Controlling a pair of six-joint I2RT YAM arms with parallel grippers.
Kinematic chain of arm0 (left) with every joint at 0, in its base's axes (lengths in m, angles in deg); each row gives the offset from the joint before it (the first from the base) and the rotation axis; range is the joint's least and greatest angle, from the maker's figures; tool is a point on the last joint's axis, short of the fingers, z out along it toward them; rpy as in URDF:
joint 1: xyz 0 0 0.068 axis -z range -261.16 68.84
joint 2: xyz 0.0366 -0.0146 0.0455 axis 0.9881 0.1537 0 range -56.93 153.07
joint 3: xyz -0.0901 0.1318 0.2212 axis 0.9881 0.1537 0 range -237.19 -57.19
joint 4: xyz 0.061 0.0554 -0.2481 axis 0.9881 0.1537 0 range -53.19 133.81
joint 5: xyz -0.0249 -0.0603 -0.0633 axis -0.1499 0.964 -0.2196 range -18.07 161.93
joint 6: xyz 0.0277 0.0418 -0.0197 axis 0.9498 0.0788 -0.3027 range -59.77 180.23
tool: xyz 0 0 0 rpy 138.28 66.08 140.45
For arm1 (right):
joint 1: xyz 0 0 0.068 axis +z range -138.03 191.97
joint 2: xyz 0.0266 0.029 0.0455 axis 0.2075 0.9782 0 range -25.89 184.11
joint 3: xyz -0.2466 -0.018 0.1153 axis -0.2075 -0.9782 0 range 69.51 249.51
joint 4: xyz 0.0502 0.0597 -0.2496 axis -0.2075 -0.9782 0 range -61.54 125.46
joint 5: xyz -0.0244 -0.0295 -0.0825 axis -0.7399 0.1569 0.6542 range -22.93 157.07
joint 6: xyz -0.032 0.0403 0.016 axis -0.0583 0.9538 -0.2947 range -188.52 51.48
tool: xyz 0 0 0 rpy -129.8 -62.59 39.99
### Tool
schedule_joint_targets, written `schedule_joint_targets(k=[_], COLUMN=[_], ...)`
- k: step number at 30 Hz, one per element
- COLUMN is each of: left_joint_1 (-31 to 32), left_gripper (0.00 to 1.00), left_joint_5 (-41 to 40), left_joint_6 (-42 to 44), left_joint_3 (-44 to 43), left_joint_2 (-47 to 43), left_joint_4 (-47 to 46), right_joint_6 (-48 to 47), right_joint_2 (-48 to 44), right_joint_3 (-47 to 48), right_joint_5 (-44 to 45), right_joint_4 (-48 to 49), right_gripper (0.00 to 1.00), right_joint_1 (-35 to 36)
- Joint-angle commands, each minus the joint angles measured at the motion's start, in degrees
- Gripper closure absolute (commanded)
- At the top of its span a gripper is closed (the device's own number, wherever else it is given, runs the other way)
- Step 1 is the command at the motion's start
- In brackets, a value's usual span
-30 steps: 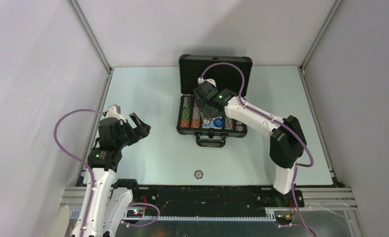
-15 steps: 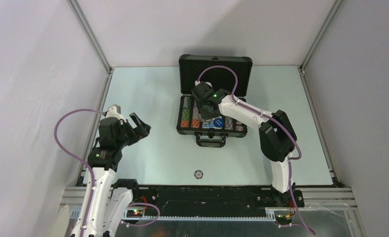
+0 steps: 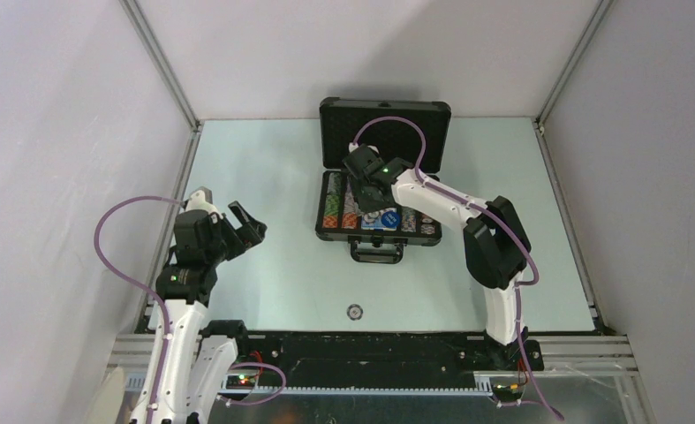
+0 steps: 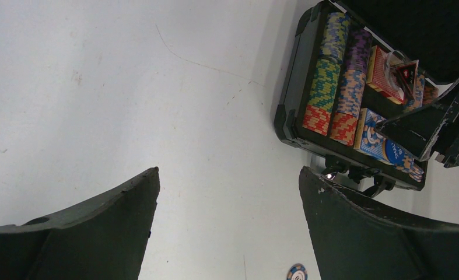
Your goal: Pack up texas hold em set
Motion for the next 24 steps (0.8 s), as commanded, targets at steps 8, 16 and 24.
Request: schedule_joint_targets(k=[8, 16, 24], left_joint_1=[-0.6, -0.6, -0.6], left_gripper=[0.06, 0.06, 0.06], left_joint_5=[0.3, 0.4, 0.3], left_joint_6=[1.5, 1.5, 1.5], left_joint_3=[-0.8, -0.8, -0.7], left_joint_2=[0.0, 0.1, -0.1], left_joint_4=[-1.6, -1.5, -1.6], right_joint_6=[0.2, 8.9, 19.4], right_joint_2=[-6.2, -19.0, -17.9], right_joint_3=[-3.3, -18.7, -24.2], right_joint_5=[2.6, 4.5, 7.0], right_joint_4=[0.7, 2.8, 0.7], right_gripper=[0.43, 0.4, 0.35], right_joint_1=[2.6, 12.1, 26.4])
